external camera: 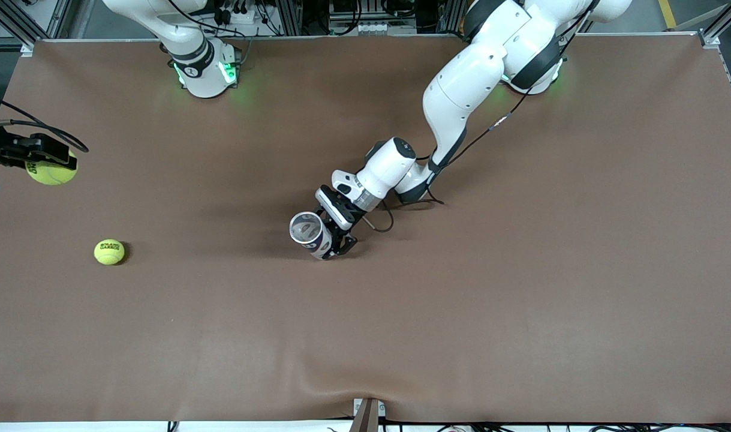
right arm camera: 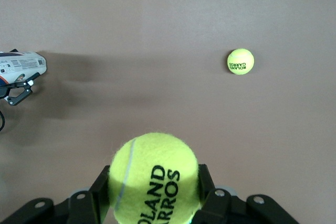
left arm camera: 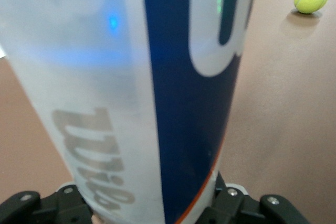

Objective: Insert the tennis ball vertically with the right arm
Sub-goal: 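Carry the tennis ball with the right gripper over the tube opening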

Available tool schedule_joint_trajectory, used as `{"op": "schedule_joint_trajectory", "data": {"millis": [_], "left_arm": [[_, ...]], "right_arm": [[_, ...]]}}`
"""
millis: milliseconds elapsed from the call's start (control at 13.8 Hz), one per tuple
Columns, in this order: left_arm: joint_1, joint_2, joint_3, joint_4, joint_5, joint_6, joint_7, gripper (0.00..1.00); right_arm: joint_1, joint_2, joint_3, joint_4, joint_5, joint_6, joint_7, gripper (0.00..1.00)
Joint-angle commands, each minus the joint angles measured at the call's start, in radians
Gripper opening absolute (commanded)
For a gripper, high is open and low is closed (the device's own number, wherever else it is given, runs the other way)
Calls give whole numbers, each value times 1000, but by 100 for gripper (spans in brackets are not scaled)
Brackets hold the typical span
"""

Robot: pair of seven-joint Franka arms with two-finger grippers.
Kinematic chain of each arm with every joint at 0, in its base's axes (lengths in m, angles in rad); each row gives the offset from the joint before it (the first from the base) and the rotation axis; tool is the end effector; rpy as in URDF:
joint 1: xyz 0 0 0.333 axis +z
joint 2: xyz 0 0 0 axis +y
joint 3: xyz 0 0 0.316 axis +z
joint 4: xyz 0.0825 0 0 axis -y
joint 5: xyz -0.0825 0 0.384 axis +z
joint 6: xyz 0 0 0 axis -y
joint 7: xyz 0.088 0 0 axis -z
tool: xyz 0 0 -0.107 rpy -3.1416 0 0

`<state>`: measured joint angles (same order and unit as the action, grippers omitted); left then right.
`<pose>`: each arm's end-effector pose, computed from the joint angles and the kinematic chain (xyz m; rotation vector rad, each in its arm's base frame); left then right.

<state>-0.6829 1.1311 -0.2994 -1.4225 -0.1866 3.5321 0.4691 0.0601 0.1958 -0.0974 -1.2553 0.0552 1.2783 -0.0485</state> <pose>0.4892 -0.5590 0.1452 2.1937 -1.0954 1.1998 0.5819 -0.0079 0.6347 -3.0878 -0.0352 0.2636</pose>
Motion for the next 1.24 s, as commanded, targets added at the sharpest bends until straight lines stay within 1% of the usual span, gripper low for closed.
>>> {"op": "schedule_joint_trajectory", "data": {"millis": [0,145,436,800,1163], "left_arm": [[-6,10,-3,11,-17,17,-4,80],[-6,10,-3,11,-17,17,-4,80],[-6,13,-3,11,-17,17,-3,81],[-1,12,-3,1,-13,17,-3,81],[-1,12,-1,-4,-11,17,-3,81]], "right_arm": [[4,-3,4,-3,9,3,7,0],[29,5,4,-3,9,4,16,0],[101,22,4,-3,9,33,154,0],[236,69,4,-3,8,94,387,0],[388,157,4,-3,5,200,685,0]]}}
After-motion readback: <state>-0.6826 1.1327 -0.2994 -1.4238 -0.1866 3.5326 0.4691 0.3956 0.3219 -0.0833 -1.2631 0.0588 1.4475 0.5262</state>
